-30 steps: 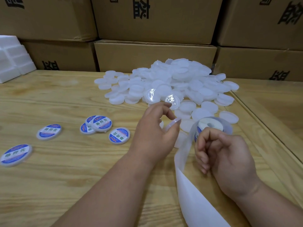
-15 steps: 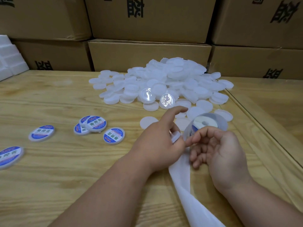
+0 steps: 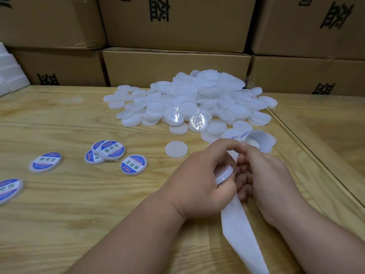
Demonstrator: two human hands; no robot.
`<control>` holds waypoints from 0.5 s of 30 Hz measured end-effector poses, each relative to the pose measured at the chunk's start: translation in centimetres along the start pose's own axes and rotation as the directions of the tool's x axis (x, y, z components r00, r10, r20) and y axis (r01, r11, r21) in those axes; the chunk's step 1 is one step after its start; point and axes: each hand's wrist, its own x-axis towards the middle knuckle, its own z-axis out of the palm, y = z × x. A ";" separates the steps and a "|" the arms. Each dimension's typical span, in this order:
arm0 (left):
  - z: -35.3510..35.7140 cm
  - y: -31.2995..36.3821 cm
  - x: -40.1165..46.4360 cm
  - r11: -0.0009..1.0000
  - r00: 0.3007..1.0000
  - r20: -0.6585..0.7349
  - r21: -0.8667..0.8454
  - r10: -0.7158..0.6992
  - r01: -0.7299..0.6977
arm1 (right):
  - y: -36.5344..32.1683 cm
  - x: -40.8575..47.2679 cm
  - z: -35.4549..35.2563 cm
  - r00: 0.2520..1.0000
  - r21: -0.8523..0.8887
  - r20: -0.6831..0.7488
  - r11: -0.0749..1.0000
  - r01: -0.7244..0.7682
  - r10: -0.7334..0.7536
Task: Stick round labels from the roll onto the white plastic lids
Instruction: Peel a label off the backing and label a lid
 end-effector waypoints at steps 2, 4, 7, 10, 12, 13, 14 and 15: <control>0.0 -0.1 0.0 0.999 1.000 0.012 -0.032 0.012 -0.012 | 0.1 0.1 -0.2 1.000 -0.056 0.025 0.998 -0.007 0.008; 0.1 -0.3 -0.1 0.994 1.000 -0.013 -0.105 -0.007 0.006 | 0.2 0.0 -0.1 1.000 -0.123 0.030 0.992 0.006 -0.002; 0.1 -0.9 0.1 0.987 0.983 -0.166 -0.146 -0.083 0.059 | 0.1 -0.2 0.3 0.999 -0.170 0.033 0.985 0.021 -0.015; -0.2 -1.4 0.3 0.971 0.954 -0.218 -0.164 -0.206 0.173 | 0.2 0.0 0.4 0.999 -0.179 0.034 0.984 0.021 -0.015; -0.3 -1.5 0.3 0.964 0.951 -0.177 -0.124 -0.253 0.234 | 0.4 0.1 0.3 1.000 -0.166 0.022 0.986 0.019 -0.016; -0.2 -1.5 0.3 0.966 0.954 -0.154 -0.062 -0.258 0.251 | 0.4 0.1 0.2 1.000 -0.151 0.012 0.988 0.019 -0.018; -0.2 -1.4 0.3 0.965 0.958 -0.134 0.017 -0.256 0.260 | 0.5 0.2 0.1 1.000 -0.138 0.005 0.990 0.019 -0.019; -0.1 -1.4 0.3 0.961 0.962 -0.117 0.092 -0.248 0.259 | 0.5 0.2 0.1 1.000 -0.130 0.002 0.991 0.019 -0.019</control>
